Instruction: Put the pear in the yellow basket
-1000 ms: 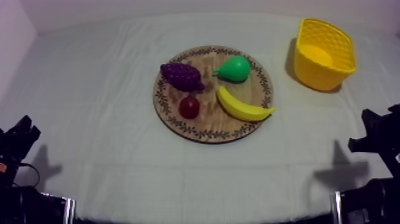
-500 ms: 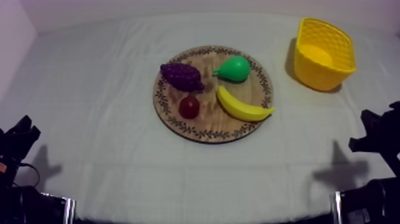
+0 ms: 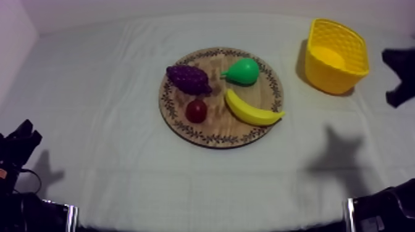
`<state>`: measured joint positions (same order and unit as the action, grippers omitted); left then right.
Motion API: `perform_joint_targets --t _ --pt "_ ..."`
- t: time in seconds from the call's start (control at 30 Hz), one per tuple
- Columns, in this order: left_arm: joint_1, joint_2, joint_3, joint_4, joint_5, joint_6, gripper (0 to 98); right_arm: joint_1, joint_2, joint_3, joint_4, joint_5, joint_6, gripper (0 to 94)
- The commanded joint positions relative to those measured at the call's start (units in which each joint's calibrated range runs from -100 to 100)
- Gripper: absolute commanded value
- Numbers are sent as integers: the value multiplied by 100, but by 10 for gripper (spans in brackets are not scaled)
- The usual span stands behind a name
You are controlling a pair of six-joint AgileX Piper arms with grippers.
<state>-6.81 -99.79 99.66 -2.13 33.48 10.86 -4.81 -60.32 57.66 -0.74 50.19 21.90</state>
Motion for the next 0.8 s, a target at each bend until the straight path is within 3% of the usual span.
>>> perform_joint_targets --t 0.0,0.17,0.33,0.77 --pt "-3 -4 0 1 -1 1 1 -188 1257 -1787 -63 292 469 3" --pt "-3 -4 0 1 -1 1 1 -363 2379 -2976 -203 745 1159 3" --pt "-3 -4 0 1 -1 0 1 -482 3386 -3917 -296 1080 1551 3" --pt "-3 -4 0 1 -1 0 1 -1085 5738 -5147 61 1526 1436 17"
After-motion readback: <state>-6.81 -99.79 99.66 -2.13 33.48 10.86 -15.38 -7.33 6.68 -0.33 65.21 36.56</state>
